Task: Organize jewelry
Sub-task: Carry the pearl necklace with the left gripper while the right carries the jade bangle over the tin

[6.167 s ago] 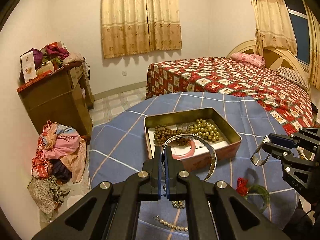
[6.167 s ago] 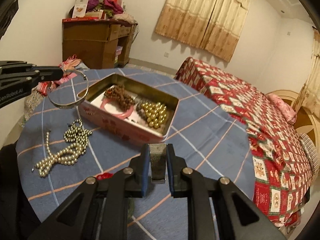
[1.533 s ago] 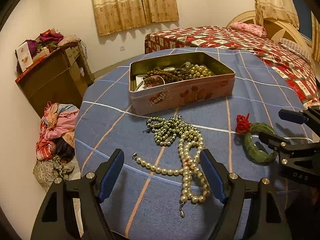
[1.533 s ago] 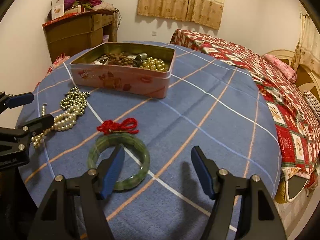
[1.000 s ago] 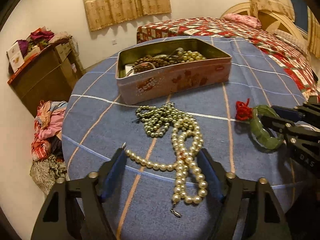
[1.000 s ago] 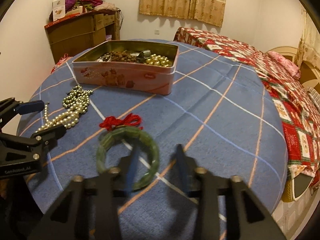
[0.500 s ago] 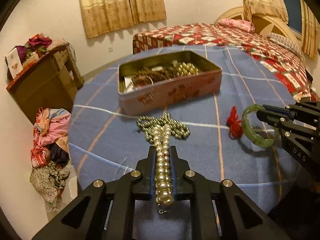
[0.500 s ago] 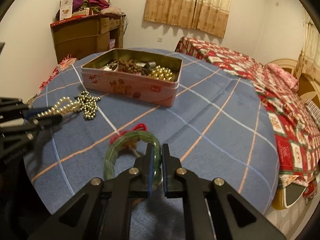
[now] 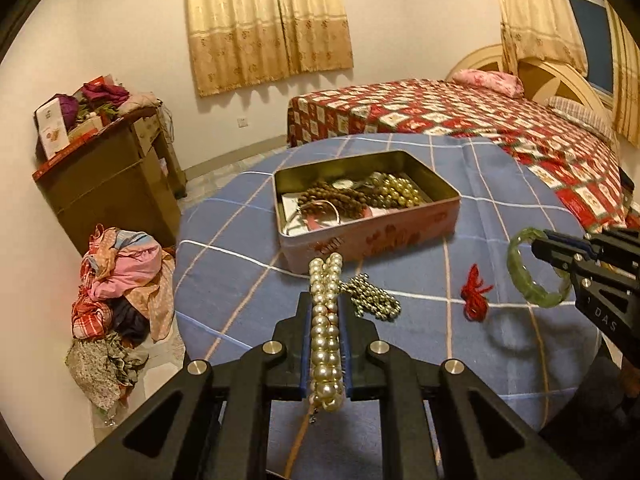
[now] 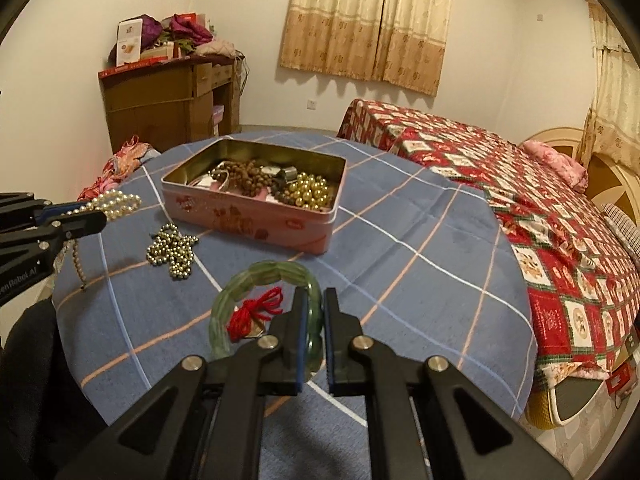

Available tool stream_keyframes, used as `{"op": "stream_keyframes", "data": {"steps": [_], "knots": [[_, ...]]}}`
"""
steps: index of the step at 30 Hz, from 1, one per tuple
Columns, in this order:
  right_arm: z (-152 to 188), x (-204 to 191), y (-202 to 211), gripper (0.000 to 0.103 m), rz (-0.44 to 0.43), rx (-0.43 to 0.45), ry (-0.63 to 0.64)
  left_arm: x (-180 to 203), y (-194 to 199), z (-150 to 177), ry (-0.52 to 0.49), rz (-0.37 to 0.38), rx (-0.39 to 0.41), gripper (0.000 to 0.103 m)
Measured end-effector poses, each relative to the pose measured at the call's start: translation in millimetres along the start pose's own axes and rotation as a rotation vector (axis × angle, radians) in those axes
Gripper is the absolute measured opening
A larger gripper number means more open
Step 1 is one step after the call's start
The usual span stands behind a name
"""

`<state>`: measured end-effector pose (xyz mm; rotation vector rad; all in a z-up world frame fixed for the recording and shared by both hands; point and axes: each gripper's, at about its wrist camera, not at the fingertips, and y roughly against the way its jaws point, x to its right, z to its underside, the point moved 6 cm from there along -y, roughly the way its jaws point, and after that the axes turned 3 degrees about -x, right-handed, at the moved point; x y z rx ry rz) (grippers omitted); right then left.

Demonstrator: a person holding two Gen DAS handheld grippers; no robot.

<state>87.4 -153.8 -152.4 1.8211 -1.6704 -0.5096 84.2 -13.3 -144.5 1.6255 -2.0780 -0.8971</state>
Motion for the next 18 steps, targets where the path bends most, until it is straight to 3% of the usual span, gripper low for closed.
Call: {"op": "stream_keyframes", "data": {"steps": [18], "knots": [[-11,4,4,0.009,0.009,0.035,-0.018,-10,-5,-14,0.023,-0.036,0.018,0.011]]}}
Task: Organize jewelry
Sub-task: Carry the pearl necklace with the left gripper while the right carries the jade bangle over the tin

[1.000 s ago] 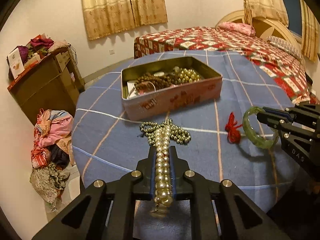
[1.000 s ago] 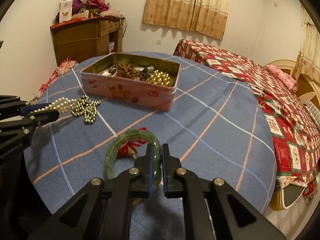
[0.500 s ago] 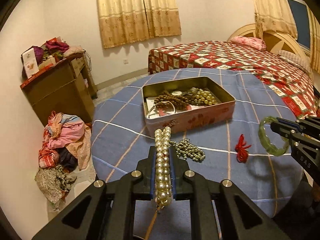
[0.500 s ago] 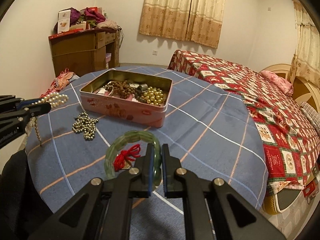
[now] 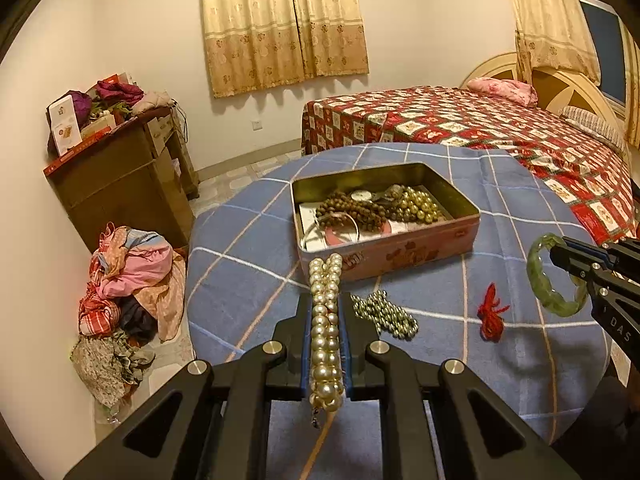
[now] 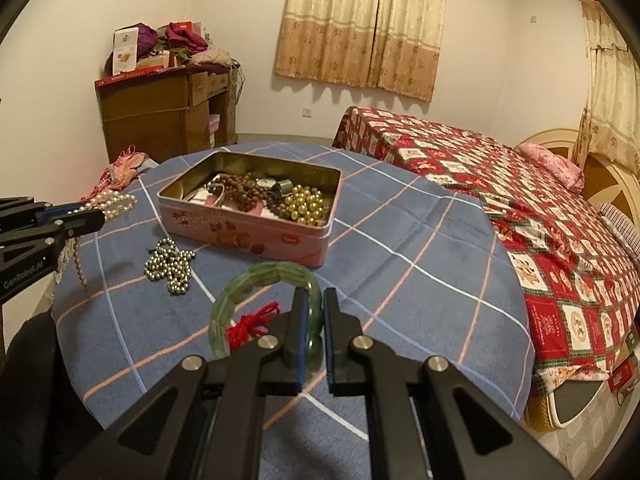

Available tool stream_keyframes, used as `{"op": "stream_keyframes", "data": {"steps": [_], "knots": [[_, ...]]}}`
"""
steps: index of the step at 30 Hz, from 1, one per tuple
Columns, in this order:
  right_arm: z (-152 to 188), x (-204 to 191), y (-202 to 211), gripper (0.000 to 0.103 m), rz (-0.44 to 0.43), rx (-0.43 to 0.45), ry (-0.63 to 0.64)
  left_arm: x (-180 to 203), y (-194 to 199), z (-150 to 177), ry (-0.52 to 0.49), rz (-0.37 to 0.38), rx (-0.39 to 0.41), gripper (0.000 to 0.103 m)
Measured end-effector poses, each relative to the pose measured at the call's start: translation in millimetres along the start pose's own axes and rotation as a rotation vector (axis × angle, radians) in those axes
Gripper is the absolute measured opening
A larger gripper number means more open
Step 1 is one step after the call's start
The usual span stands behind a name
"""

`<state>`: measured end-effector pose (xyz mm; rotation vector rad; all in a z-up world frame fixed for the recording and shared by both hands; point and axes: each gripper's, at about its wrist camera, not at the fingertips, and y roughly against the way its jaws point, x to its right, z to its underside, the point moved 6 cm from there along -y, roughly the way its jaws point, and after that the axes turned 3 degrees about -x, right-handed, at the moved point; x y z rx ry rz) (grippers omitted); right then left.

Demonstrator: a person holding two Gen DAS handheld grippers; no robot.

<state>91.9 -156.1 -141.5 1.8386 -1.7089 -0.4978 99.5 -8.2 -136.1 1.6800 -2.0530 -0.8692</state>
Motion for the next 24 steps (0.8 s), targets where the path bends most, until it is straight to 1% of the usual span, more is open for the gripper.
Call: {"op": "stream_keyframes", "data": {"steps": [8,14,24], "knots": [[-16,8,-5,0.009,0.047,0.022,0.018,-5,-9,-14,0.002,-0.015,0.008,0.011],[-28,13,-12,0.009,0.055,0.022,0.019,-5,-19,-21,-0.006,-0.008,0.004,0.011],[-50,15,-24,0.009,0.069,0.029,0.042,-8,-33,-41,-0.018,-0.01,0.012,0.011]]}}
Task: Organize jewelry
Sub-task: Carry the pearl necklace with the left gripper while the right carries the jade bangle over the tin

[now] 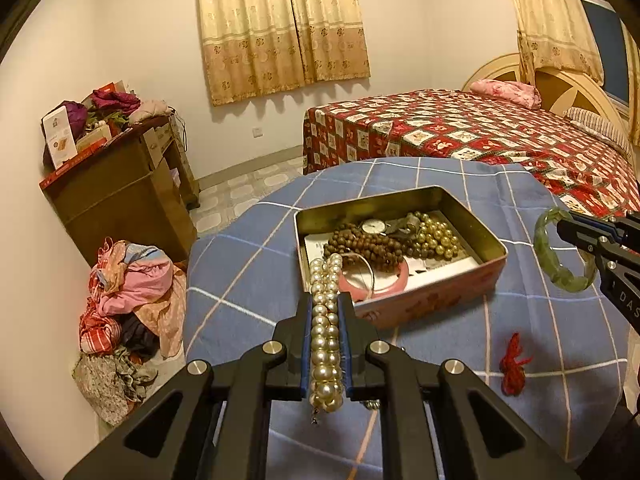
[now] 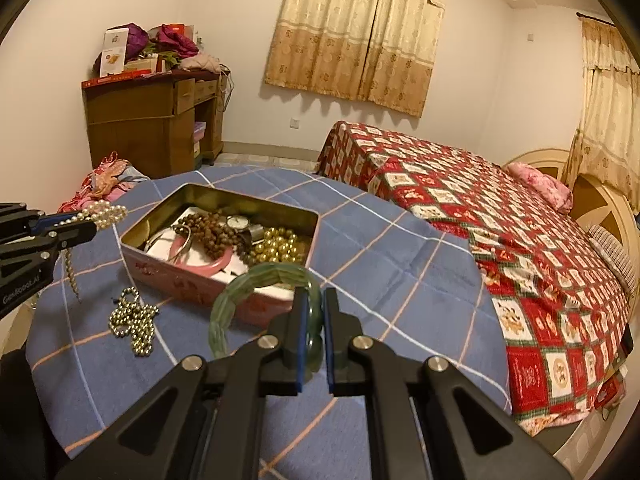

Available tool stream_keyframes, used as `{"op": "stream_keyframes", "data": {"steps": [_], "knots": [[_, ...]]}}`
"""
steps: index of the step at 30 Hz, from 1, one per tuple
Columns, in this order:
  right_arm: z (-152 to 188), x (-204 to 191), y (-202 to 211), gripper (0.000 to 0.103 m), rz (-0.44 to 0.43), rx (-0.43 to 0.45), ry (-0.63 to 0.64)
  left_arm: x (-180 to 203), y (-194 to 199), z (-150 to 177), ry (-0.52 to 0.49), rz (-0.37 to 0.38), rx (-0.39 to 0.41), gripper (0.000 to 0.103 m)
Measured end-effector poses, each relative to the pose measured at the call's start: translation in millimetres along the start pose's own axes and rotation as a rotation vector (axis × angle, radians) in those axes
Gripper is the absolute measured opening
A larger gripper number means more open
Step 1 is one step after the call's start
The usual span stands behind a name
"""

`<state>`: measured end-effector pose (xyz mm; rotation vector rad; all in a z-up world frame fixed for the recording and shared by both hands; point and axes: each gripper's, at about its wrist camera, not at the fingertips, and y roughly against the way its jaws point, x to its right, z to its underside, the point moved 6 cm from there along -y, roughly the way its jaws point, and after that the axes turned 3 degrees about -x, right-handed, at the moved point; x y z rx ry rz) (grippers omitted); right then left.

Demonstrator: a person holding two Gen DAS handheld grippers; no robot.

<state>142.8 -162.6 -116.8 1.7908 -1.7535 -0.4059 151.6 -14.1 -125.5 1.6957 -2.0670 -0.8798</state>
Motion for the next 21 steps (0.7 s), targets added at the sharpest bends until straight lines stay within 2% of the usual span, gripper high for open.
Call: {"op": "stream_keyframes", "data": {"steps": [21], "knots": [[-48,-6,-29,0.009,0.002,0.023,0.027,1,-31,-38,-0.031,-0.009,0.008,0.011]]}}
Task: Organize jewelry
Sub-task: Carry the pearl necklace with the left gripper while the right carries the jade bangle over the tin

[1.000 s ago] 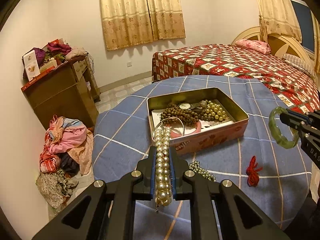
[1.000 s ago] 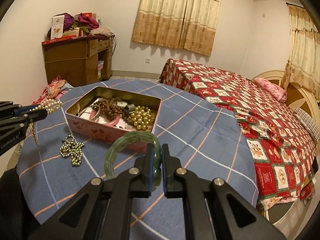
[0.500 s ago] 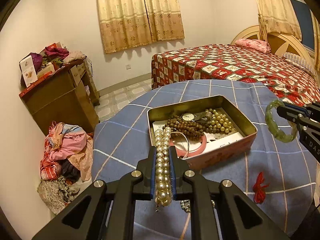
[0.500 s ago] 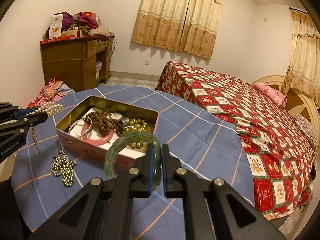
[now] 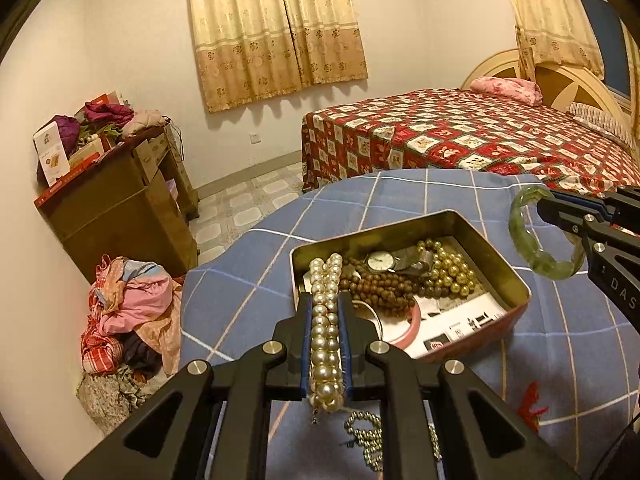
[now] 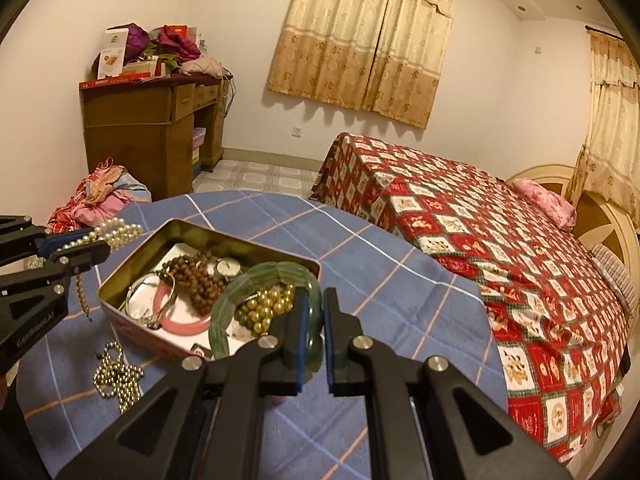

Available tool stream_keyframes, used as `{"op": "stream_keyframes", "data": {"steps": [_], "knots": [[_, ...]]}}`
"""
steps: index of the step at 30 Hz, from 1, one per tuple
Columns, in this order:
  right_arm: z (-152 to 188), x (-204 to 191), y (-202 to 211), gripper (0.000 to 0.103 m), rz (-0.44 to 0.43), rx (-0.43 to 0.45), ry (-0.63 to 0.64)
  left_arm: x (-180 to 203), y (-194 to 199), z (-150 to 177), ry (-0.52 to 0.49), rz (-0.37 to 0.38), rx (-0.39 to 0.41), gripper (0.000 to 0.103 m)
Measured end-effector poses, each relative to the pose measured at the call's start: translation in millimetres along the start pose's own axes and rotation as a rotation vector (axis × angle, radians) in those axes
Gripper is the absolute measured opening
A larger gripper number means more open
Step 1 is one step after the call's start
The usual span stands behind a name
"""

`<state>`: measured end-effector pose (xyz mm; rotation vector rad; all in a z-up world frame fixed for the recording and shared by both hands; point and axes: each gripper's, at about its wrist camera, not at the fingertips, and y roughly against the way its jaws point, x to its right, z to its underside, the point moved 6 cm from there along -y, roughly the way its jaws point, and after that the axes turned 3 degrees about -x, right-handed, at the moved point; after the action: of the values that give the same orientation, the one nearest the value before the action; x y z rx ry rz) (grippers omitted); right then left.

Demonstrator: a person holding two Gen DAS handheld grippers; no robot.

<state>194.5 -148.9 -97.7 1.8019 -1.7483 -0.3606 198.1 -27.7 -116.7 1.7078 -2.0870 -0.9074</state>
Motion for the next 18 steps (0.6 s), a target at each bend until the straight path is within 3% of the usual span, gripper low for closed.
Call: {"op": "stream_keyframes", "data": {"steps": [18], "knots": [[-16,-1,-26,0.009,0.007,-0.012,-0.012,-1,-29,-23,-0.018,-0.037,-0.013,0.011]]}}
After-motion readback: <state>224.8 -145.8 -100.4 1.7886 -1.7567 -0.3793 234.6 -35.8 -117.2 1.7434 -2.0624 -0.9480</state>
